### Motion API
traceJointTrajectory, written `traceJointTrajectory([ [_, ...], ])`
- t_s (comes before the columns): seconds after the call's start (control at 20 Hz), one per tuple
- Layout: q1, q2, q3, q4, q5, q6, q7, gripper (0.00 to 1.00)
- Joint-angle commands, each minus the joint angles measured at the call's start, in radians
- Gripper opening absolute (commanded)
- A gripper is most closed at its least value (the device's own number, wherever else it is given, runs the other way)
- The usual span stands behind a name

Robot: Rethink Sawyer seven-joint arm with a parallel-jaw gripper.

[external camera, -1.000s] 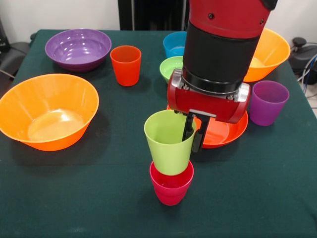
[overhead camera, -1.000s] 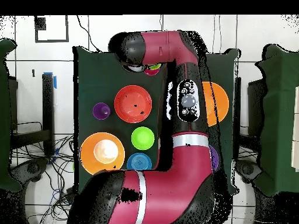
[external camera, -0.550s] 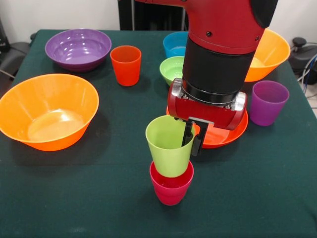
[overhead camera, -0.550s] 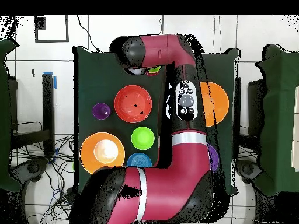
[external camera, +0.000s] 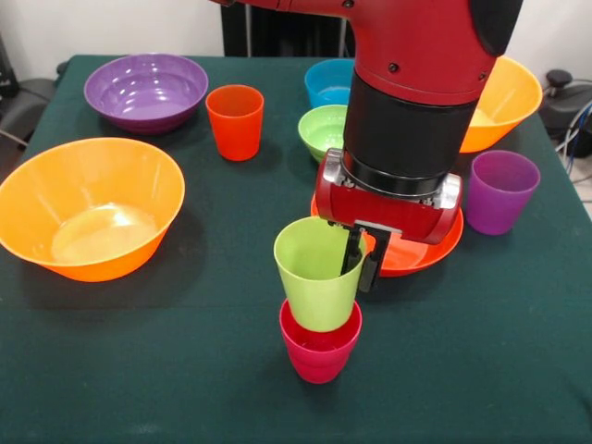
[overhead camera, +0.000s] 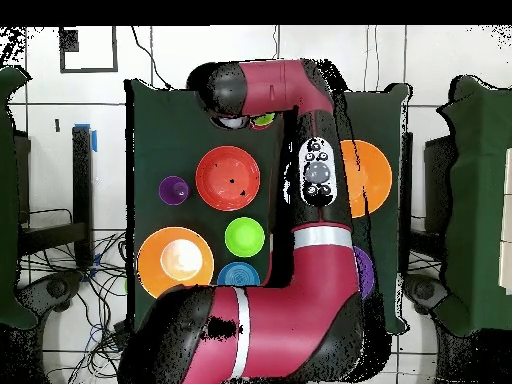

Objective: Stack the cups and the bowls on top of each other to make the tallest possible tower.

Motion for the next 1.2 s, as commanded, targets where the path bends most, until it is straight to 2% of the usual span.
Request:
traceJointTrajectory([
  [0.05,0.030,0.016,0.059,-0.031,-0.074,0.053,-0.308,0.00],
  [0.65,0.036,0.013,0.047,-0.026,-0.083,0.033,-0.302,0.00],
  [0.7,0.037,0.012,0.045,-0.024,-0.082,0.031,-0.300,1.00],
  [1.2,0.052,0.022,0.028,-0.054,-0.103,0.065,-0.304,1.00],
])
